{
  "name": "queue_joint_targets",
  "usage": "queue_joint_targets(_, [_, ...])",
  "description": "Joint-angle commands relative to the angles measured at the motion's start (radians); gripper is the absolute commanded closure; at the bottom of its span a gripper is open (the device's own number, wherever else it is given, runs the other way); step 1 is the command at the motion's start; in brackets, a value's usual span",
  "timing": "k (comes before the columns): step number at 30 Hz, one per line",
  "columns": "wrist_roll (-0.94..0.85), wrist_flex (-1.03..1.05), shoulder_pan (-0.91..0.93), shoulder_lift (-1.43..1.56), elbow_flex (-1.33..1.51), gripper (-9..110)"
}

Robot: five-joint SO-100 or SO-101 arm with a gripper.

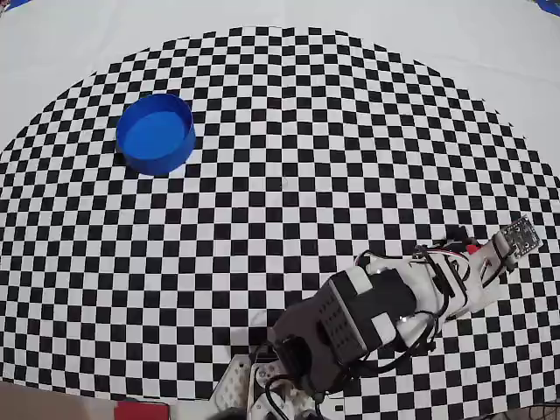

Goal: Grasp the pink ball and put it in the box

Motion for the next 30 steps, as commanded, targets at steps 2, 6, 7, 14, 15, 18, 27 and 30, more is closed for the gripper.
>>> queue_joint_targets(2, [-0.009,-0.006,0.006,-0.002,-0.031,64])
queue_joint_targets(6, [-0.009,-0.006,0.006,-0.006,-0.037,64])
queue_joint_targets(7, [-0.009,-0.006,0.005,-0.009,-0.038,64])
queue_joint_targets(14, [-0.009,-0.006,0.002,-0.012,-0.043,64])
queue_joint_targets(15, [-0.009,-0.006,0.002,-0.014,-0.043,64])
queue_joint_targets(18, [-0.009,-0.006,-0.002,-0.015,-0.046,64])
queue_joint_targets(27, [-0.009,-0.006,-0.011,-0.018,-0.052,64])
queue_joint_targets(30, [-0.009,-0.006,-0.015,-0.018,-0.054,64])
